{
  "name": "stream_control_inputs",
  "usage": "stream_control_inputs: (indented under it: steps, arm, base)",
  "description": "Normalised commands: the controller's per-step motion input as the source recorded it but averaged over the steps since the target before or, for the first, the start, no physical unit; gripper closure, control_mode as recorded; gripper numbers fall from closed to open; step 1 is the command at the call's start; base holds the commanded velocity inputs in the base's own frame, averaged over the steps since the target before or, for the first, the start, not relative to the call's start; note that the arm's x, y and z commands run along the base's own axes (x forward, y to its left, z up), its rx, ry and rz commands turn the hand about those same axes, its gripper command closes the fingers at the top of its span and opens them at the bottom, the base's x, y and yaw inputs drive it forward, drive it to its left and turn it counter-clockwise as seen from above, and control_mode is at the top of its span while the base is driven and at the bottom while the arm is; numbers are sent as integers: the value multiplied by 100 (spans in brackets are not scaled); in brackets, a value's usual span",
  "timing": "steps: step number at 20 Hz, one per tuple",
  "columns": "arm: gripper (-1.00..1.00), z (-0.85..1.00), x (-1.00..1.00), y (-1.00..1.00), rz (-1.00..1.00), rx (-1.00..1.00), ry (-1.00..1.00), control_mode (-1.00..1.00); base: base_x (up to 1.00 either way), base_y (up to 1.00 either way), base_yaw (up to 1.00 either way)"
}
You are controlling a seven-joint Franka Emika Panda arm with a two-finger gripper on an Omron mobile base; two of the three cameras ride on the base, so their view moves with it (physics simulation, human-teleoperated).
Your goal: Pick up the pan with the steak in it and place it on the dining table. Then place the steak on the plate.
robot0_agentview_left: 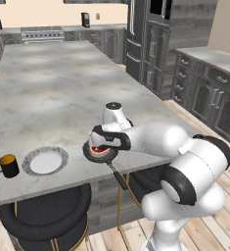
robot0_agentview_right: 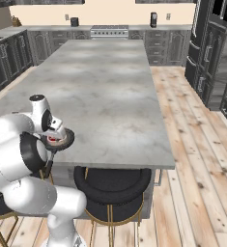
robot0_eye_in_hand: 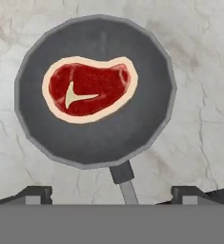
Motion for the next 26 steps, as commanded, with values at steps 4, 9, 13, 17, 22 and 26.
stream_control_inputs:
  steps: [4,9,13,17,22,26]
  arm:
    - [-100,-2,10,0,1,0,0,-100]
    - [-100,0,0,-1,-12,1,-2,-100]
    - [-100,0,-4,-11,-29,8,-4,-100]
    - [-100,0,-16,-12,-32,12,-6,-100]
    - [-100,2,1,4,-34,11,-9,-100]
    - [-100,5,25,13,-35,8,-8,-100]
  base:
    - [0,0,0]
    - [0,0,0]
    - [0,0,0]
    - [0,0,0]
    - [0,0,0]
    - [0,0,0]
